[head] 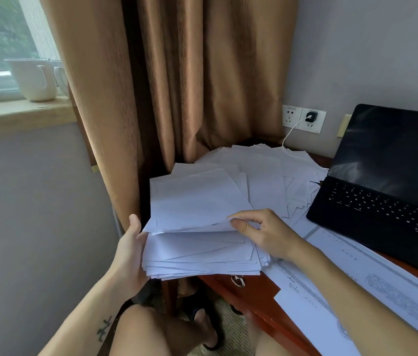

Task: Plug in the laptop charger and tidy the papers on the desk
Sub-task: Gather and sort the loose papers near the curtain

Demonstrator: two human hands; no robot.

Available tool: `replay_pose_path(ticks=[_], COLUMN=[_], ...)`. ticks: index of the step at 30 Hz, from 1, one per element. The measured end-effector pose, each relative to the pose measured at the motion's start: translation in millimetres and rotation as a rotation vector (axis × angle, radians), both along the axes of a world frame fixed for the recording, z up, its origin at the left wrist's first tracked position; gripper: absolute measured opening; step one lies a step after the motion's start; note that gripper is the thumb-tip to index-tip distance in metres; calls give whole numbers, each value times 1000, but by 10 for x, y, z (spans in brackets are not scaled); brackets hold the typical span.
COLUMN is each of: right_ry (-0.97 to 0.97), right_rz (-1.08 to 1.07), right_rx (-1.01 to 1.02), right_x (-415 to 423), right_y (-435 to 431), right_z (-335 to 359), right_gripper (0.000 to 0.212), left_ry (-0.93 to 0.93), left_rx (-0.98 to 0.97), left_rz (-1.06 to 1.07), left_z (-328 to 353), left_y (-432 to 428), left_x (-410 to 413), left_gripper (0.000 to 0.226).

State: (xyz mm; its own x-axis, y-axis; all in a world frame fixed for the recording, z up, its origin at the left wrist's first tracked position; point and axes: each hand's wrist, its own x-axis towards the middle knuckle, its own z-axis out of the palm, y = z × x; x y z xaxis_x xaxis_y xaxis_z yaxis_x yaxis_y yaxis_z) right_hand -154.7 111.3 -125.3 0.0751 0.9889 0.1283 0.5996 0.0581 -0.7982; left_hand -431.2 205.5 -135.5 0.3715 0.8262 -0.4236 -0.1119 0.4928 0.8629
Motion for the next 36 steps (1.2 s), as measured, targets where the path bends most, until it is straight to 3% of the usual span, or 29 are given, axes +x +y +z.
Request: replay_pose_path(ticks=[4,6,8,10,13,20,25,32,36], right_ry=[215,214,79,-112,-286,-306,-72,429,448], right_rz=[115,-3,-241,-380,-345,-175,-167,-224,-301], right_rx=[8,83,166,134,-11,-47,-63,160,354], right_x=[-14,-1,92,190,196,143,213,209,277], right_y=[-57,-26,68,137,128,123,140,252,225], right_z=[52,51,-8,-83,-146,-188,-134,492,955], right_gripper=[45,42,26,27,45,62,61,31,33], left_ry=[-12,26,79,135,234,316,288,108,35], left_rx=[-18,13,51,61,124,213,464,701,846], left_rz=[4,4,-47,-116,-218,-293,-190,-66,-23], left_z=[68,93,123,145,159,92,87,385,647], left_y=[70,117,159,186,241,291,223,225,297], left_x=[7,13,23,35,68,75,81,255,635], left_gripper=[73,59,43,33,30,27,40,40,36])
